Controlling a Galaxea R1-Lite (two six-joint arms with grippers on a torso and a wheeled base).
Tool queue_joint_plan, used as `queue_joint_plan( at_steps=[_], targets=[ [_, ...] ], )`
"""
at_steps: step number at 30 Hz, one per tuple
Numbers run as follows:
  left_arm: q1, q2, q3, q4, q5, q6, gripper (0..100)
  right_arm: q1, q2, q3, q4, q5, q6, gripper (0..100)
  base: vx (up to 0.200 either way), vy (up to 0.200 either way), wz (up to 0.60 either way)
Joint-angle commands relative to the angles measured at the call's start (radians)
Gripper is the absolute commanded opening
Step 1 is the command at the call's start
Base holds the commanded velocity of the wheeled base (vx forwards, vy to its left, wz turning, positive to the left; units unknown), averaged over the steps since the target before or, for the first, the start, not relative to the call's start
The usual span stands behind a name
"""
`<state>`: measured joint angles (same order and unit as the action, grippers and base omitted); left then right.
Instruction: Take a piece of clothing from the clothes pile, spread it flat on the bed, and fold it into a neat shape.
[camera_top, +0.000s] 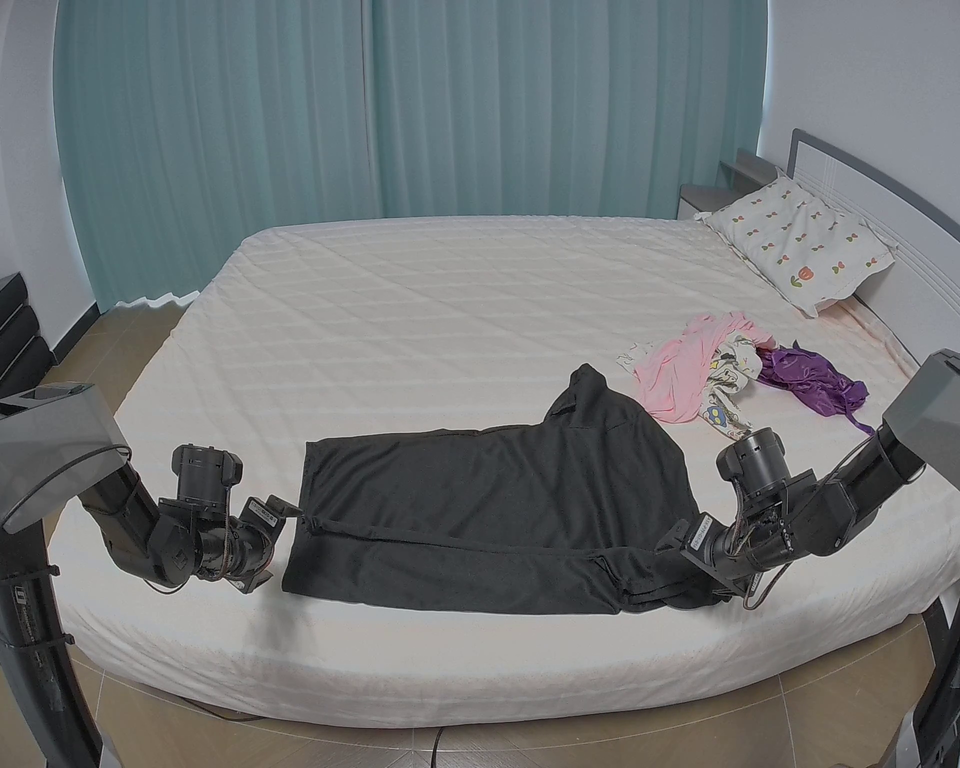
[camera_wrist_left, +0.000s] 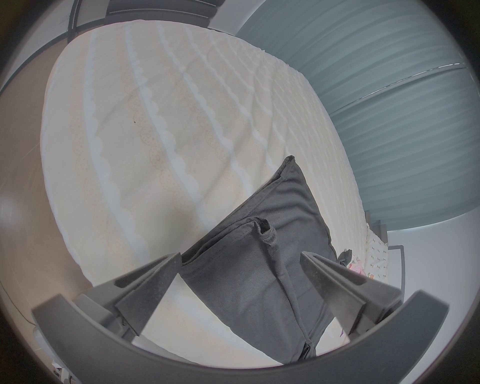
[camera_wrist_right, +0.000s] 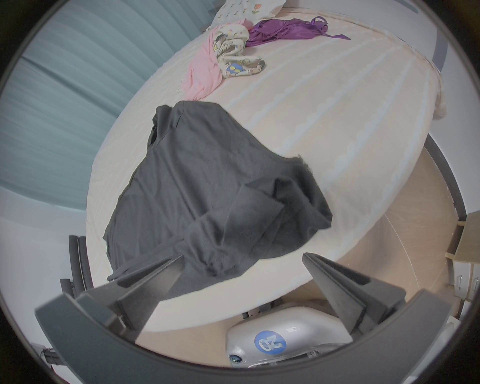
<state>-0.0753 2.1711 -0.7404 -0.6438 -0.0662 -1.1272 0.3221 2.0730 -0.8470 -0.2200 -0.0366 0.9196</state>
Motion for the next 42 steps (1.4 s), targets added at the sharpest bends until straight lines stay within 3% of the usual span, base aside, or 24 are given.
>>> queue_joint_plan(
  at_steps=[1,18,19,34,42],
  targets=[
    [0.000,0.000,0.000,0.000,0.000,0.000,100,-0.035,0.072,-0.043,-0.004,0.000,-0.007,100,0.000,0.000,0.00],
    [0.000,0.000,0.000,0.000,0.000,0.001,100,-0.072,0.142,-0.075,-0.030,0.004,-0.013,100,0.000,0.000,0.00],
    [0.000,0.000,0.000,0.000,0.000,0.001,100,-0.074,0.144,-0.078,-0.039,0.006,-0.013,0,0.000,0.000,0.00],
    [0.000,0.000,0.000,0.000,0.000,0.000,100,-0.081,0.085,-0.017,-0.050,0.000,-0.024,0,0.000,0.000,0.00],
    [0.000,0.000,0.000,0.000,0.000,0.000,100,-0.087,0.015,0.098,-0.053,0.001,-0.079,0,0.000,0.000,0.00]
  ],
)
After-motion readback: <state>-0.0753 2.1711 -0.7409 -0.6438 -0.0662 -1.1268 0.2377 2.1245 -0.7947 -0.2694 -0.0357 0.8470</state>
